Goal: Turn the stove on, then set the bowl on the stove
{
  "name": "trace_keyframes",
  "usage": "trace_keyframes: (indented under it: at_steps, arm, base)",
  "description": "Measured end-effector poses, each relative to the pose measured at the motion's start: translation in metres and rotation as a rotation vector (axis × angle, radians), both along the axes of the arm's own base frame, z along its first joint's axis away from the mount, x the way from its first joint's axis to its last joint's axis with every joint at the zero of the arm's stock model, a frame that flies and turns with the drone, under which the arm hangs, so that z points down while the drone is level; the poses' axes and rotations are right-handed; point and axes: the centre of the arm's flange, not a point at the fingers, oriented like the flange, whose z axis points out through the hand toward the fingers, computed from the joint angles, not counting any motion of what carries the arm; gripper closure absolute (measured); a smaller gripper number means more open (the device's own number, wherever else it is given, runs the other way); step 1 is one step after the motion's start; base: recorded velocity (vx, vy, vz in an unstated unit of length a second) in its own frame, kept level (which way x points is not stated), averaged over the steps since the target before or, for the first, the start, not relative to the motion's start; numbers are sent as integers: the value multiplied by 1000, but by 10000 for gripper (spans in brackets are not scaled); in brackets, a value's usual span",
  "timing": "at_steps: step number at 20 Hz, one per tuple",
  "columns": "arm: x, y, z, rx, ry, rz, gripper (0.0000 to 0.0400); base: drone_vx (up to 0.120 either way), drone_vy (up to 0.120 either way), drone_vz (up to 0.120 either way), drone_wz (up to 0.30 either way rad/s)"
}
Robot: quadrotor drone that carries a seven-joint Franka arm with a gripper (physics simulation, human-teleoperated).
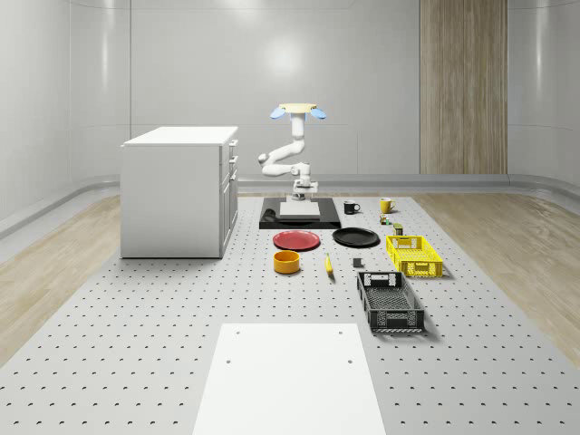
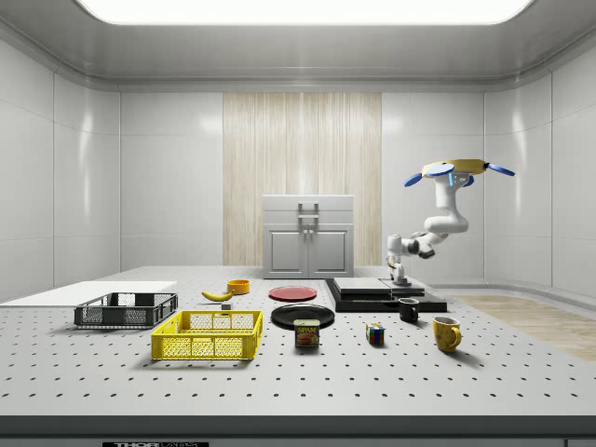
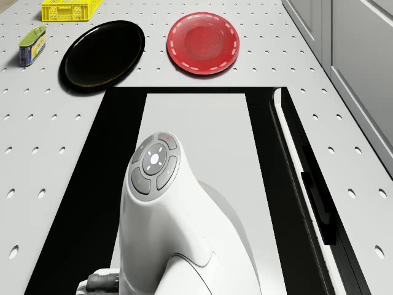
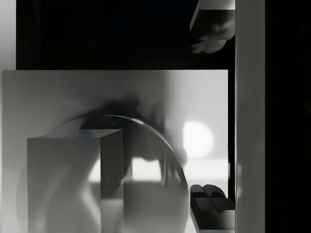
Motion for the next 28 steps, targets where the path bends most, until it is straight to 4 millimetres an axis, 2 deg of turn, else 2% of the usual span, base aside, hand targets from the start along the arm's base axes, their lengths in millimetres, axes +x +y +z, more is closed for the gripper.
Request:
trace_keyframes:
  at_steps: [8,13,19,28]
  arm:
    - [9,40,0,0,0,0,0]
    - [12,60,0,0,0,1,0]
    - [13,71,0,1,0,1,0]
    - [13,74,0,1,0,1,0]
  base:
    - [0,0,0,0]
    - [120,0,0,0]
    - [120,0,0,0]
    - [120,0,0,0]
